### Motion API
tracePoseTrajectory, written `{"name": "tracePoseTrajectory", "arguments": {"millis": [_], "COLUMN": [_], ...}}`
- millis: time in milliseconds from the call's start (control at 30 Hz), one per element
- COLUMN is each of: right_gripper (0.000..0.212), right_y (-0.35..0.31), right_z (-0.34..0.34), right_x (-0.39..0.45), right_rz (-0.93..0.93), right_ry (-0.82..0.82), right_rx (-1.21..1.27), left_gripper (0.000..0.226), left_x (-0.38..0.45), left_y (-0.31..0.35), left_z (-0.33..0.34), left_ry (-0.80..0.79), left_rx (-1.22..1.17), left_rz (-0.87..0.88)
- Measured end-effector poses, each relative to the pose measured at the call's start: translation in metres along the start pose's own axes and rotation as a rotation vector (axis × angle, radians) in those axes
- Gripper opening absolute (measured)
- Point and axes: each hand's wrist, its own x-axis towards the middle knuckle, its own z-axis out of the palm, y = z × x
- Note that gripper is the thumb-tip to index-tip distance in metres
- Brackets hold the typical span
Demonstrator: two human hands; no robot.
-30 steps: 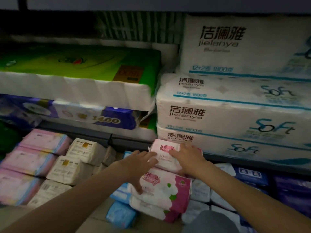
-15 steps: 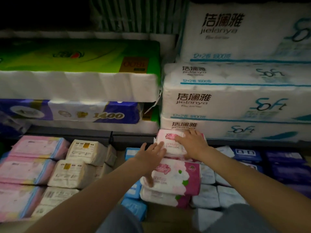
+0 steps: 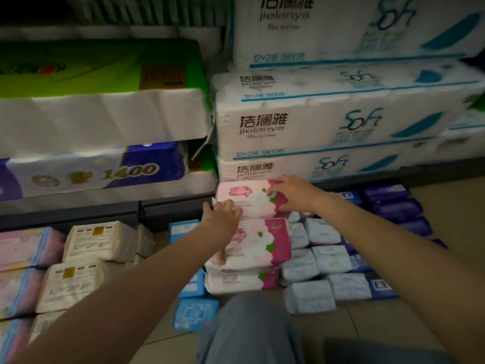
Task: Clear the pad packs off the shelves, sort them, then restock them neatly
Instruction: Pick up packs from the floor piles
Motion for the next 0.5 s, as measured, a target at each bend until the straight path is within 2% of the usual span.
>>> {"name": "tracePoseTrajectory", "arguments": {"millis": [133,200,233,300,333,400,500], "right_gripper": [0.051,0.052,0.053,0.054,0.055,0.057,0.059], "right_y": [0.054,0.091,0.113,0.16,0.184,0.235,0.308], "right_z": [-0.002,0.003,0.008,0.023,0.032,0.052,0.083], "right_x": [-0.04,-0.058,-0.065,-0.078,-0.086,-0.1,-0.111], "right_rz": [0.148,0.226,0.259,0.314,0.339,0.381,0.425], "right_ry": [0.001,-0.009,-0.014,-0.012,-0.016,-0.037,0.004], "right_rx": [-0.09,-0.1,-0.099,-0.084,-0.083,-0.082,-0.051], "left_gripper": [0.094,0.079,0.065,0.037,0.033,0.036,0.039], "left_x": [-0.002,0.002,0.007,0.023,0.033,0.059,0.112], "left_y": [0.008,0.023,0.037,0.076,0.1,0.154,0.217], "left_z": [-0.021,-0.05,-0.067,-0.097,-0.109,-0.122,-0.122], "left_ry": [-0.084,-0.093,-0.003,0.335,0.455,0.5,0.434], "left_rx": [0.067,0.12,0.144,0.115,0.061,-0.006,-0.023], "left_rz": [-0.042,-0.039,-0.014,0.043,0.077,0.172,0.233]}}
